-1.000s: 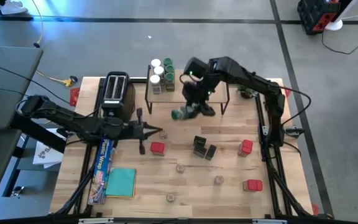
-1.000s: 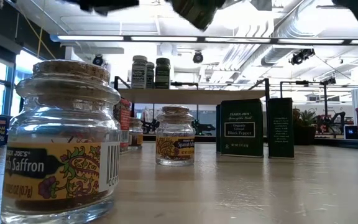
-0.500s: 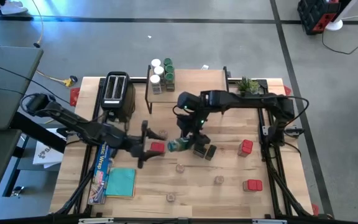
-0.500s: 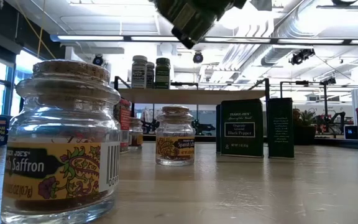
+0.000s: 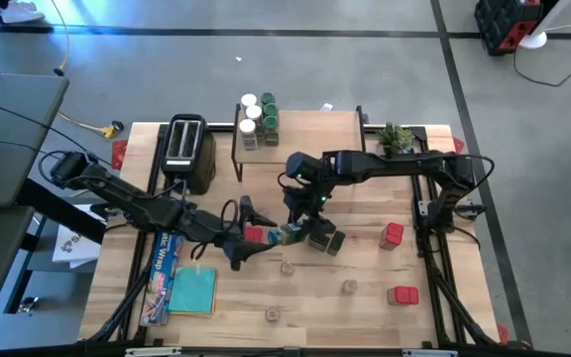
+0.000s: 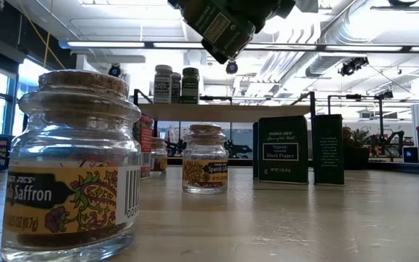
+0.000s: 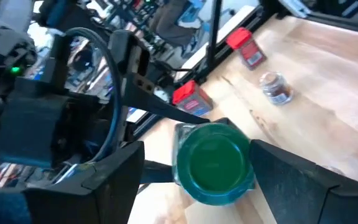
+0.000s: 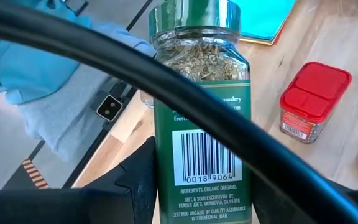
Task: Shelf spices
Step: Put the green seasoning bottle on the shelf aligned with the other green seasoning bottle
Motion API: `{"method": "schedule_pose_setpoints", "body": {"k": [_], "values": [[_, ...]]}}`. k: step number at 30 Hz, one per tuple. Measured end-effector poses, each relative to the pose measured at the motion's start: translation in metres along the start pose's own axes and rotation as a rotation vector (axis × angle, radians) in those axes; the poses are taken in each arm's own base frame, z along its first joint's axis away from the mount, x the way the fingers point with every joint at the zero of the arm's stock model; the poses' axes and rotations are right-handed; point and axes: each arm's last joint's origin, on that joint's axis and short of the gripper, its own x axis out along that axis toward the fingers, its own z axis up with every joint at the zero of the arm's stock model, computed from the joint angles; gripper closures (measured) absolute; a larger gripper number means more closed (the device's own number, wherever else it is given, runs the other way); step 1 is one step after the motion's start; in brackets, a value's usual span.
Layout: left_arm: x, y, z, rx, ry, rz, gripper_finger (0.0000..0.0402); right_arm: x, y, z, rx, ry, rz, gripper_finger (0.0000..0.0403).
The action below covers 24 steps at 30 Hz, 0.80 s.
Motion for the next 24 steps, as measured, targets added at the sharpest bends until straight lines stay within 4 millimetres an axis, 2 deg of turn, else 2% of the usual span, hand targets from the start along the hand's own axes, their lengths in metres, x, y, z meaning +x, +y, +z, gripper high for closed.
{"method": "schedule_pose_setpoints", "body": {"k": [8, 12, 17, 24], "values": [[0.006, -0.006, -0.003, 0.069, 0.010, -0.030, 0.0110, -0.001, 0.001, 0.002, -0.031, -0.019, 0.009, 0.0214], [0.009, -0.005, -0.001, 0.047, 0.005, 0.014, 0.0110, -0.001, 0.001, 0.004, -0.042, -0.029, 0.011, 0.0214], [0.011, -0.003, -0.002, 0.005, -0.032, -0.020, 0.0114, -0.001, 0.001, 0.004, -0.041, -0.034, 0.014, 0.0214], [0.012, 0.002, -0.003, -0.023, -0.044, -0.004, 0.0158, -0.001, 0.001, 0.005, -0.047, -0.041, 0.012, 0.0214]]}}
